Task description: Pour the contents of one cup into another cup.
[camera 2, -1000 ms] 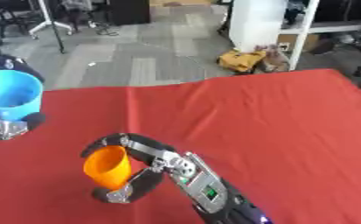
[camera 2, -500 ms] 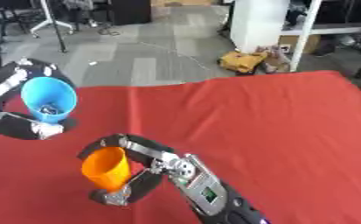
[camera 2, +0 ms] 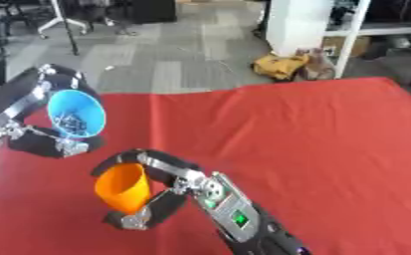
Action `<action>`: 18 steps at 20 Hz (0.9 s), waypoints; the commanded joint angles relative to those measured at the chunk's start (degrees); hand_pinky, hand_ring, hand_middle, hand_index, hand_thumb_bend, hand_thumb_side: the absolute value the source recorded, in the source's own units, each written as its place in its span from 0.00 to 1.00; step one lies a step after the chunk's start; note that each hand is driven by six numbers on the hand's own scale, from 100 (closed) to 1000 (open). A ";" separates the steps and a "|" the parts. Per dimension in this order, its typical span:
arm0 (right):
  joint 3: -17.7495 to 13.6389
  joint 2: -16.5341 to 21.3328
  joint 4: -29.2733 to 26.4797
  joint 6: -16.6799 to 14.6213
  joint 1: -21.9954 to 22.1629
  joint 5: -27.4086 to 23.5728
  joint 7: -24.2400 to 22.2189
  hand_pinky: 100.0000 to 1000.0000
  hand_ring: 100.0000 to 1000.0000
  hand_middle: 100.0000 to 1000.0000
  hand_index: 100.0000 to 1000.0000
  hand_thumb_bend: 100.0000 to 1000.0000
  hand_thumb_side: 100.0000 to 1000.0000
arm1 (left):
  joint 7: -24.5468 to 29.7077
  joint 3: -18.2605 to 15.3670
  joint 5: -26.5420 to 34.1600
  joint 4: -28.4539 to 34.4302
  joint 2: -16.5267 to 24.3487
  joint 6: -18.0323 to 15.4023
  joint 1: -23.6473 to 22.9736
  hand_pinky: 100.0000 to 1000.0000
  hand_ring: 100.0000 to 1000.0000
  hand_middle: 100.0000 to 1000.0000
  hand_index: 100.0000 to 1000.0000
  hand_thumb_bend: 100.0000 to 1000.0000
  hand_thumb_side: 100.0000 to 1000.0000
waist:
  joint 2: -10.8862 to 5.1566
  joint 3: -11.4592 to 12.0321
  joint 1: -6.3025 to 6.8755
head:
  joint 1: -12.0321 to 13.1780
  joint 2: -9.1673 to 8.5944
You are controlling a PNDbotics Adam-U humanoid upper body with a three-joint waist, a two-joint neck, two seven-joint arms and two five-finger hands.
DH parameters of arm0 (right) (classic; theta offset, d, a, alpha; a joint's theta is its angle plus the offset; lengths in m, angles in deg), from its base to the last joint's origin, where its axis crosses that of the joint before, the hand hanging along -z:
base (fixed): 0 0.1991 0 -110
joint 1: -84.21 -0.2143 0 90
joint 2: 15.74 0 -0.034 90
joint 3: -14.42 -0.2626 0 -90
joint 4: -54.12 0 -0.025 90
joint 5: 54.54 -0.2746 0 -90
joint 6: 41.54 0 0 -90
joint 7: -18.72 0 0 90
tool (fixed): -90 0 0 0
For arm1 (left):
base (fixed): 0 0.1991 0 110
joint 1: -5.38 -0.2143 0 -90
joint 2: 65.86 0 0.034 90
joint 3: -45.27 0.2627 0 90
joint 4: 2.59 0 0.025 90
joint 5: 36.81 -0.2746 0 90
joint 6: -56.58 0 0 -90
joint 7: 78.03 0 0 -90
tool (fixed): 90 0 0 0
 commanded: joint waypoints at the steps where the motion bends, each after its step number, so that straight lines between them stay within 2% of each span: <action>1: -0.22 0.10 -0.68 0.07 -1.20 -0.43 0.10 0.41 0.21 0.51 0.78 0.12 0.00 | -1.18 -0.19 -2.25 1.30 0.30 -0.52 1.16 0.14 0.39 0.27 0.58 0.51 0.00 | -0.96 0.12 0.15 | -0.20 0.68; 4: -0.25 0.09 -0.65 0.12 -1.22 -0.46 0.21 0.41 0.21 0.51 0.78 0.12 0.00 | -2.02 -0.07 -4.15 1.08 0.22 -0.87 0.91 0.14 0.39 0.23 0.58 0.51 0.00 | -0.95 0.16 0.16 | -0.59 0.82; 9: -0.23 0.10 -0.67 0.20 -1.23 -0.57 0.27 0.41 0.21 0.51 0.78 0.12 0.00 | -3.11 0.19 -7.11 1.19 0.15 -1.67 0.69 0.14 0.37 0.24 0.59 0.54 0.00 | -0.95 0.20 0.17 | -1.12 0.78; 18: -0.26 0.18 -0.57 0.23 -1.26 -0.51 0.37 0.41 0.21 0.51 0.78 0.12 0.00 | -5.15 0.57 -11.22 4.31 0.40 -2.17 0.69 0.13 0.21 0.24 0.59 0.58 0.00 | -0.98 0.31 0.13 | -1.22 0.46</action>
